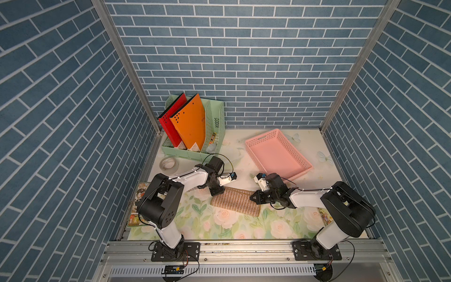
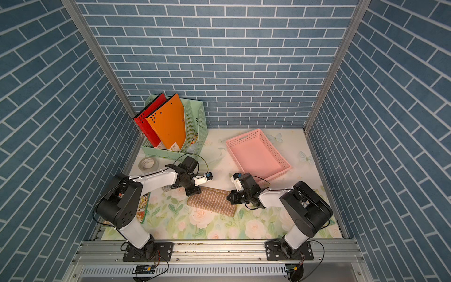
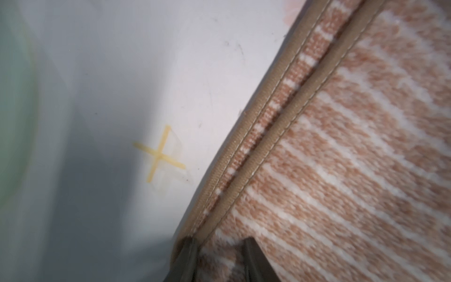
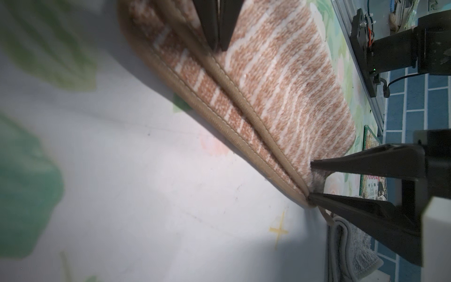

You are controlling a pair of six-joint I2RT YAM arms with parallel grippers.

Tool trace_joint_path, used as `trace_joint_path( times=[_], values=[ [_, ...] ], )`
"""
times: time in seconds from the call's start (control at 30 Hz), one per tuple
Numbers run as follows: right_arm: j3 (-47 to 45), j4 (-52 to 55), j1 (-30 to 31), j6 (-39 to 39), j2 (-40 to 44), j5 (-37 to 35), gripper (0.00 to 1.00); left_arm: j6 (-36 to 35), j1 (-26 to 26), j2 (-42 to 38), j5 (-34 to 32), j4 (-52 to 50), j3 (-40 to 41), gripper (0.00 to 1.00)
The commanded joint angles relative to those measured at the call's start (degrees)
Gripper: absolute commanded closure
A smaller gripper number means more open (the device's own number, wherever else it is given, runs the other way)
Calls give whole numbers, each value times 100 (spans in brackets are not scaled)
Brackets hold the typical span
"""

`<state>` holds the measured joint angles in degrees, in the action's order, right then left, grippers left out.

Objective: Fold the square dishcloth
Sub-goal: Fold the cleaning item at the center of the board, then adjust the cleaning item at the center of the board.

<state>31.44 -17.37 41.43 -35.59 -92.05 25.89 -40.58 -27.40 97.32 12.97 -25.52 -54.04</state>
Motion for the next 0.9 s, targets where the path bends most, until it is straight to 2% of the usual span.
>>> trace_joint_path(
  times=[0.0,0.1,0.2,0.33,0.47,0.57,0.67,0.87],
  values=[
    [-273,217,-24,202,-127,-185,93,-124,150,-4,-966,300,335,62],
    [-403,157,-21,162,-113,-254,93,-105,156,-190,-1011,223,200,61],
    [-409,163,-13,-24,116,-235,94,38,119,-511,-877,-157,-307,58],
    [-262,352,1,-17,947,-61,93,230,5,-1203,171,-1029,-847,55],
    [196,754,-3,48,1131,112,93,303,-441,-1345,672,-1420,-385,59],
    [233,421,22,-224,781,469,94,364,-663,-1332,667,-993,245,63],
    [164,57,154,-355,435,639,96,445,-677,-1112,582,-748,490,67],
    [38,114,145,-256,5,434,100,272,-666,-883,-184,-388,904,69]
  ],
)
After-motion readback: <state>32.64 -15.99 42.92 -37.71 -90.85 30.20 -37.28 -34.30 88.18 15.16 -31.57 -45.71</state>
